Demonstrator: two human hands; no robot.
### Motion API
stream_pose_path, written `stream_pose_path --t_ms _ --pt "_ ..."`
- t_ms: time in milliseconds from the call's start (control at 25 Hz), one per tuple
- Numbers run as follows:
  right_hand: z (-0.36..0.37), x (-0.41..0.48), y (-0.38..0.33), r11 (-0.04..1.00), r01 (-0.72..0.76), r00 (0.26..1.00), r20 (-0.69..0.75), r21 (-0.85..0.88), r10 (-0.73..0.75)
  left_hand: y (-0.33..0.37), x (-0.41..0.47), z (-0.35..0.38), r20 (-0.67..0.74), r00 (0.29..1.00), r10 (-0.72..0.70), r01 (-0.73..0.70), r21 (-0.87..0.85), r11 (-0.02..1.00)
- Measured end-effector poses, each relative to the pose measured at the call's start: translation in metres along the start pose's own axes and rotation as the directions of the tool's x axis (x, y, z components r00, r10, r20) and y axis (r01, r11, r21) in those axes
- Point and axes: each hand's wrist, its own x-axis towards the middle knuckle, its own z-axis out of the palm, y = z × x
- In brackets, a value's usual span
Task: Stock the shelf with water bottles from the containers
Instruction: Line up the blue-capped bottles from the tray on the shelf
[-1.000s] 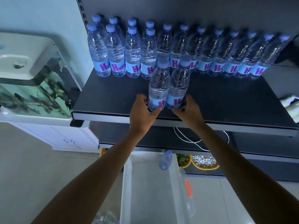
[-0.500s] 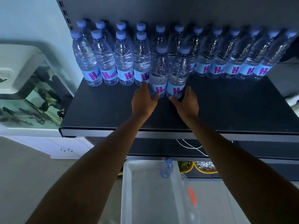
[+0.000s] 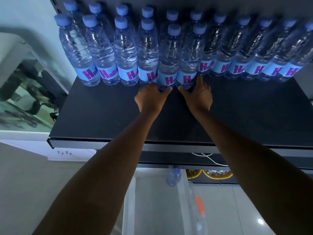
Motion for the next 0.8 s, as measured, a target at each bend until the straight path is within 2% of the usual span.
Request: stream_pose_path --t_ms 320,600,680,800 --pt "0.001 0.000 0.002 0.999 0.000 1.000 -0.006 0.038 0.000 0.009 0.004 0.000 0.017 0.998 -0.059 0.057 0.081 0.995" --pt "0.002 -0.001 0.001 0.999 -0.007 1.000 0.009 0.054 0.007 0.012 0.001 -0.005 0.027 0.997 -0.077 0.075 0.066 0.995" --pt "-0.001 -0.004 0.000 0.990 -0.014 1.000 -0.008 0.144 0.015 0.012 -0.002 -0.012 0.046 0.993 -0.107 0.106 0.019 0.994" --pt "-0.014 -0.008 0.002 0.951 -0.027 0.999 -0.016 0.307 0.033 0.007 -0.008 -0.019 0.059 0.991 -0.124 0.134 -0.223 0.966"
